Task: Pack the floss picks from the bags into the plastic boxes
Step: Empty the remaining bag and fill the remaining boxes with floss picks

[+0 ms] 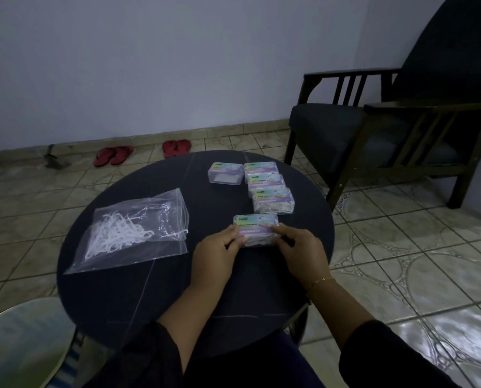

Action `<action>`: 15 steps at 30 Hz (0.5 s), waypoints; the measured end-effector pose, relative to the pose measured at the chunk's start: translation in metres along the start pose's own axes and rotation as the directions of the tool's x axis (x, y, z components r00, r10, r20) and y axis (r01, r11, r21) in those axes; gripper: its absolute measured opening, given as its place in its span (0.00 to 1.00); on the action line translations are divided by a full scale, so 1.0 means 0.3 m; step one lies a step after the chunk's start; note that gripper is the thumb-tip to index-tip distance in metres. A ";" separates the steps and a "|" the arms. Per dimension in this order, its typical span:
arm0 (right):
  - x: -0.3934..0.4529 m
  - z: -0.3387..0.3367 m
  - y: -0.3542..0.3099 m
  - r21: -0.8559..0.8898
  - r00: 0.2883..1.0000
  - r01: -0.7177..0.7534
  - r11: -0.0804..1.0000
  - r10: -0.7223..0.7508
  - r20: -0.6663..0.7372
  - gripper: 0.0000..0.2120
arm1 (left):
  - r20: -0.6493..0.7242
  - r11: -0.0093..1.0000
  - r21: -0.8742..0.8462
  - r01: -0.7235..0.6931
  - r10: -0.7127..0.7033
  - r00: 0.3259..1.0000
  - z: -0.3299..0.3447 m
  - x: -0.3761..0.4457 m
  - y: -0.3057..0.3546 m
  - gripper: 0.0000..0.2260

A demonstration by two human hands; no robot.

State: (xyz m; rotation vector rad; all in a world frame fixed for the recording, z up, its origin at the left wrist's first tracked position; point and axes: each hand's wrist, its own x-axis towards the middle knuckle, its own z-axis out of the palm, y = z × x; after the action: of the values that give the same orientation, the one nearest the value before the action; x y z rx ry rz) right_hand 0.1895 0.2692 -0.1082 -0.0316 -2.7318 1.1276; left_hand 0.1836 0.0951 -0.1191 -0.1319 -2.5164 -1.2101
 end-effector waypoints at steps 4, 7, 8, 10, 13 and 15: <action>0.002 0.006 -0.001 -0.018 1.000 0.000 1.000 0.000 -0.020 0.15 | 0.017 0.977 0.180 -0.116 0.115 0.993 0.003 0.002 -0.010 0.15; 0.000 0.004 0.001 -0.009 0.999 0.005 1.000 -0.005 -0.039 0.14 | 0.024 0.979 0.164 -0.121 0.119 0.993 -0.002 0.006 -0.015 0.14; 0.001 0.003 0.000 -0.013 0.999 0.009 1.000 -0.010 -0.047 0.14 | 0.022 0.981 0.153 -0.121 0.119 0.993 -0.001 0.008 -0.014 0.14; 0.003 0.003 -0.001 -0.036 0.997 0.021 0.999 -0.024 -0.071 0.13 | 0.020 0.982 0.141 -0.125 0.123 0.992 0.003 0.015 -0.010 0.13; 0.009 -0.003 0.002 -0.100 0.993 0.019 0.995 -0.031 -0.117 0.13 | 0.044 0.985 0.130 -0.111 0.106 0.993 0.020 0.033 0.008 0.13; 0.016 -0.011 0.013 -0.152 0.985 0.014 0.988 -0.040 -0.166 0.13 | 0.078 0.985 0.129 -0.110 0.101 0.992 0.041 0.049 0.030 0.14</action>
State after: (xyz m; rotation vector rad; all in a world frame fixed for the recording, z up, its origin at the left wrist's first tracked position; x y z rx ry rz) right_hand 0.1852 0.2748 -0.1077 -0.1056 -2.6506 0.8665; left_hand 0.1686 0.1094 -0.1145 -0.2763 -2.6062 -1.0097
